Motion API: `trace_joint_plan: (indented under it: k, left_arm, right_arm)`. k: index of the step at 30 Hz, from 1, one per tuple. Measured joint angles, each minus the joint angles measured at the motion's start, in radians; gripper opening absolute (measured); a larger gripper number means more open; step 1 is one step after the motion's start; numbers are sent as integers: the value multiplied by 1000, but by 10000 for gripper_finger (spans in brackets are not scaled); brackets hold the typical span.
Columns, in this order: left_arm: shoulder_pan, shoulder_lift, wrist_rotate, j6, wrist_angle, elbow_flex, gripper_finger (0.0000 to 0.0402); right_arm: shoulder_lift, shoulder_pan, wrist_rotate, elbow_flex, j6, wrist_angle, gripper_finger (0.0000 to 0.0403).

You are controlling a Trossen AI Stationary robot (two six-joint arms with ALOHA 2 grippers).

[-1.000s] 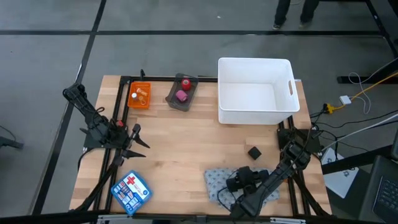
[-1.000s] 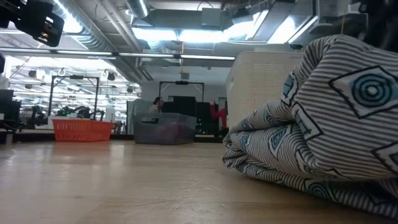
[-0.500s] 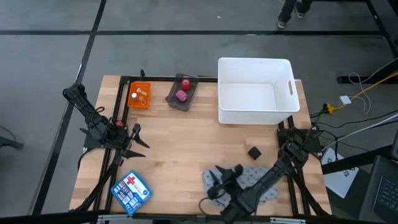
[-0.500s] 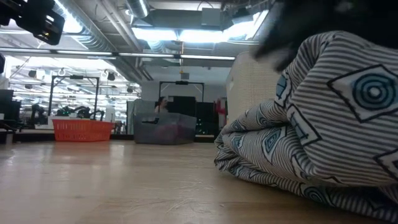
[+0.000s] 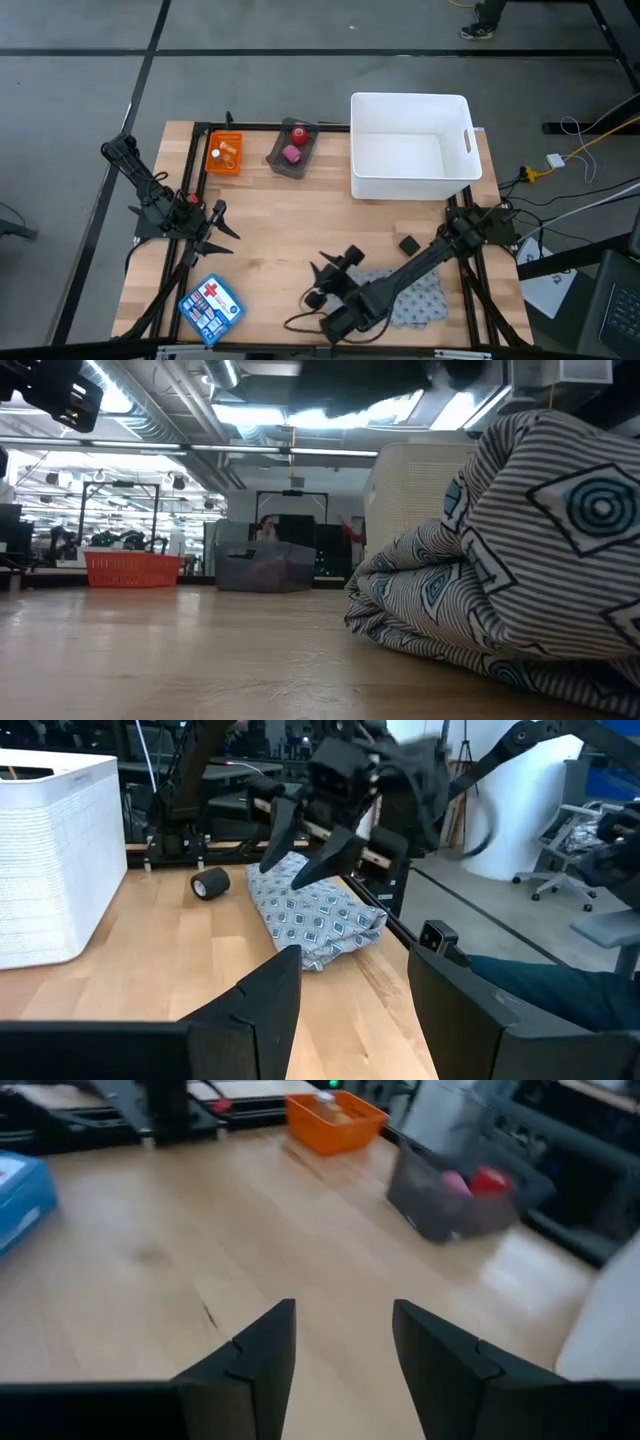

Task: Pick & place medical supplies in basket/bin
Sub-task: Put the black bandage into the black bin

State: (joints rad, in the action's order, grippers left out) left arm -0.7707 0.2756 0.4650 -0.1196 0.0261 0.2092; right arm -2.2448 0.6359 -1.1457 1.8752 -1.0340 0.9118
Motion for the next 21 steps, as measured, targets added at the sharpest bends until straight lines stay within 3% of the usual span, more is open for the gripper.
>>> trace_joint_plan:
  k: [5,11,15,21]
  left_arm:
    - [0,0,-20,-1,0,0,182]
    - [0,0,-22,-1,0,0,182]
    - [0,0,-26,-3,0,0,182]
    - [0,0,-59,-16,0,0,182]
  right_arm:
    - [0,-19,49,38,419,-315,169]
    - [0,-51,315,40,916,-818,169]
    - [1,-74,462,40,1048,-944,169]
    - [1,-89,468,40,1112,-931,169]
